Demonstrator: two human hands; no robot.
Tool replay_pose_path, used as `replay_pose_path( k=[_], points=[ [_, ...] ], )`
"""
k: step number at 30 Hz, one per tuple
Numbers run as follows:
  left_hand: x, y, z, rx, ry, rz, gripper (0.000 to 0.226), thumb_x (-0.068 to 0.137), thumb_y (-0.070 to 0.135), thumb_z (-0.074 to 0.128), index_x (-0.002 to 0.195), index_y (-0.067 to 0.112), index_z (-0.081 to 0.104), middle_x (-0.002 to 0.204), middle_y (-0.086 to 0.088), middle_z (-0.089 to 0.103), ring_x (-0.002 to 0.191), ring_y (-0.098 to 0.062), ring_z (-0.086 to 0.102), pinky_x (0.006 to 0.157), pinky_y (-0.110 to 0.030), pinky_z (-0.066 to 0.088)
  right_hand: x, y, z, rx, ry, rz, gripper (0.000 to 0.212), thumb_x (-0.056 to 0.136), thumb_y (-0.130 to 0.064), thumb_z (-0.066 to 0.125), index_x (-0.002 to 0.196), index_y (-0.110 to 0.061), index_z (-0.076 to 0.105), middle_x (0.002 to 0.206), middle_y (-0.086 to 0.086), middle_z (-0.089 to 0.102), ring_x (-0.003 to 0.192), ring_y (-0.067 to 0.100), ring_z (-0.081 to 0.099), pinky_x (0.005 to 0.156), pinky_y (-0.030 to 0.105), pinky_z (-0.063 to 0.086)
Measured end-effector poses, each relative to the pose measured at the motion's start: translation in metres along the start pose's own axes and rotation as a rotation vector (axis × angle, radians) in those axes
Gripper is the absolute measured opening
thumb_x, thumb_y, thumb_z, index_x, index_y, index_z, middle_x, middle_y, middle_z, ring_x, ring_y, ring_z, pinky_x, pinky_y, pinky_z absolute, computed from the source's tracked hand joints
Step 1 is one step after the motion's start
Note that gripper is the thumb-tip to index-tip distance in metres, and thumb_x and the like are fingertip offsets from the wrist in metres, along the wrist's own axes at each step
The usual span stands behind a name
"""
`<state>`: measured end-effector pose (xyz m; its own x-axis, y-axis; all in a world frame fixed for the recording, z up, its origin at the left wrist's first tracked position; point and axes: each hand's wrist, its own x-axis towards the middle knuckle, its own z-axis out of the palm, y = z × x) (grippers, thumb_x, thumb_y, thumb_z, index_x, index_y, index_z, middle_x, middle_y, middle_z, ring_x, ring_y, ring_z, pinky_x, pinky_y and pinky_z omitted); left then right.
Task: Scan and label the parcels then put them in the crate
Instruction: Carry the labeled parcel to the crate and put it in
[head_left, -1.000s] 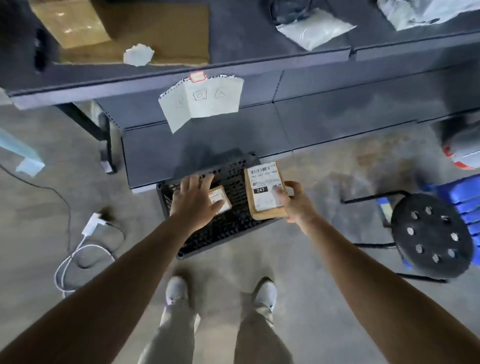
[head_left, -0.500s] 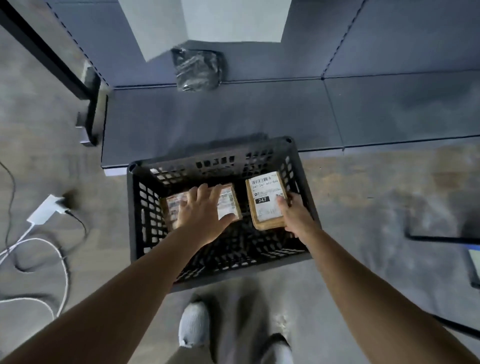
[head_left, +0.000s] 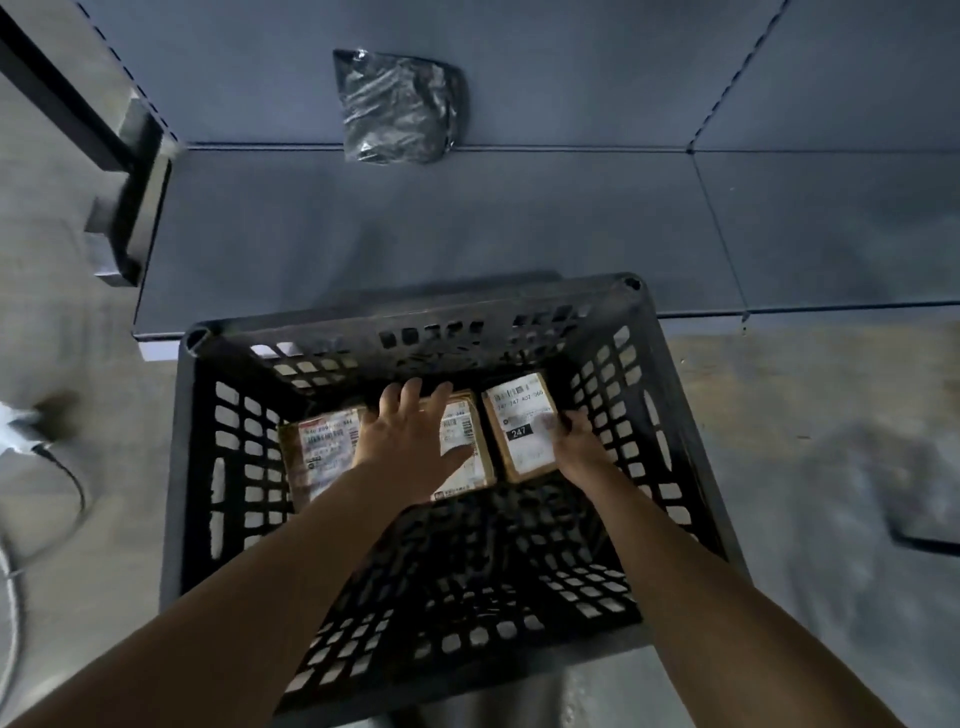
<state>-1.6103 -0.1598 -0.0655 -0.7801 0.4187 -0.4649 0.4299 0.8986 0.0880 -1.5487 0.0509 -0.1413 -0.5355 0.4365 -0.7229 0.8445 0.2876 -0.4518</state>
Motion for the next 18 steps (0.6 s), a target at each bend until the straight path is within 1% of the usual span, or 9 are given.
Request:
replay_pose_path(
  k=[1,3,6,9,12,14,18],
  points=[
    [0.000,-0.001,0.002,0.005,-0.008,-0.002,0.083,0.090,0.067,0.041,0.153,0.027,0.006,0.156,-0.009,0.014,0.143,-0.031,0.017,0.110,-0.048,0.031,0.000,0.001,0.001,-0.012,-0.012,0.003,0.051,0.105,-0.047,0.030,0.149,-0.022,0.027,0.144,0.015,0.047,0.124,0.035,0.051,0.096,0.039,0.041],
    [-0.003,-0.003,0.003,0.008,-0.016,-0.007,0.084,0.089,0.068,0.043,0.152,0.026,0.006,0.156,-0.010,0.014,0.143,-0.031,0.018,0.110,-0.049,0.031,-0.005,0.001,0.000,-0.033,-0.032,-0.008,0.051,0.104,-0.047,0.033,0.149,-0.023,0.027,0.138,0.015,0.052,0.119,0.034,0.054,0.091,0.037,0.042],
    [-0.013,-0.002,-0.004,0.044,-0.024,-0.015,0.086,0.089,0.069,0.041,0.152,0.026,0.003,0.157,-0.011,0.011,0.144,-0.033,0.015,0.110,-0.049,0.031,-0.024,-0.004,-0.007,-0.080,-0.018,-0.081,0.050,0.102,-0.048,0.038,0.146,-0.025,0.032,0.132,0.010,0.057,0.113,0.029,0.057,0.089,0.036,0.046],
    [-0.037,0.001,-0.029,0.045,-0.033,-0.045,0.089,0.087,0.070,0.043,0.153,0.026,0.002,0.158,-0.011,0.010,0.145,-0.033,0.013,0.111,-0.050,0.032,-0.060,-0.022,-0.028,-0.166,-0.026,-0.140,0.058,0.099,-0.052,0.043,0.150,-0.028,0.027,0.143,0.008,0.050,0.123,0.030,0.052,0.099,0.040,0.044],
    [-0.072,0.006,-0.074,0.033,-0.030,-0.085,0.092,0.086,0.071,0.045,0.154,0.028,0.001,0.160,-0.010,0.008,0.146,-0.033,0.011,0.111,-0.053,0.032,-0.114,-0.050,-0.062,-0.271,-0.018,-0.202,0.065,0.096,-0.056,0.046,0.152,-0.031,0.023,0.151,0.009,0.040,0.133,0.032,0.045,0.107,0.042,0.040],
    [-0.100,0.010,-0.111,0.032,-0.005,-0.096,0.093,0.085,0.072,0.046,0.154,0.028,0.003,0.160,-0.010,0.010,0.146,-0.034,0.013,0.110,-0.053,0.033,-0.156,-0.070,-0.087,-0.314,0.013,-0.260,0.068,0.095,-0.057,0.048,0.152,-0.029,0.025,0.152,0.008,0.038,0.135,0.031,0.042,0.109,0.041,0.037],
    [-0.163,0.021,-0.198,0.003,0.043,-0.118,0.093,0.084,0.072,0.048,0.153,0.027,0.006,0.158,-0.011,0.014,0.145,-0.035,0.015,0.109,-0.054,0.033,-0.245,-0.114,-0.135,-0.347,0.068,-0.347,0.070,0.092,-0.056,0.054,0.151,-0.028,0.030,0.153,0.003,0.038,0.136,0.025,0.042,0.109,0.040,0.040]
  ],
)
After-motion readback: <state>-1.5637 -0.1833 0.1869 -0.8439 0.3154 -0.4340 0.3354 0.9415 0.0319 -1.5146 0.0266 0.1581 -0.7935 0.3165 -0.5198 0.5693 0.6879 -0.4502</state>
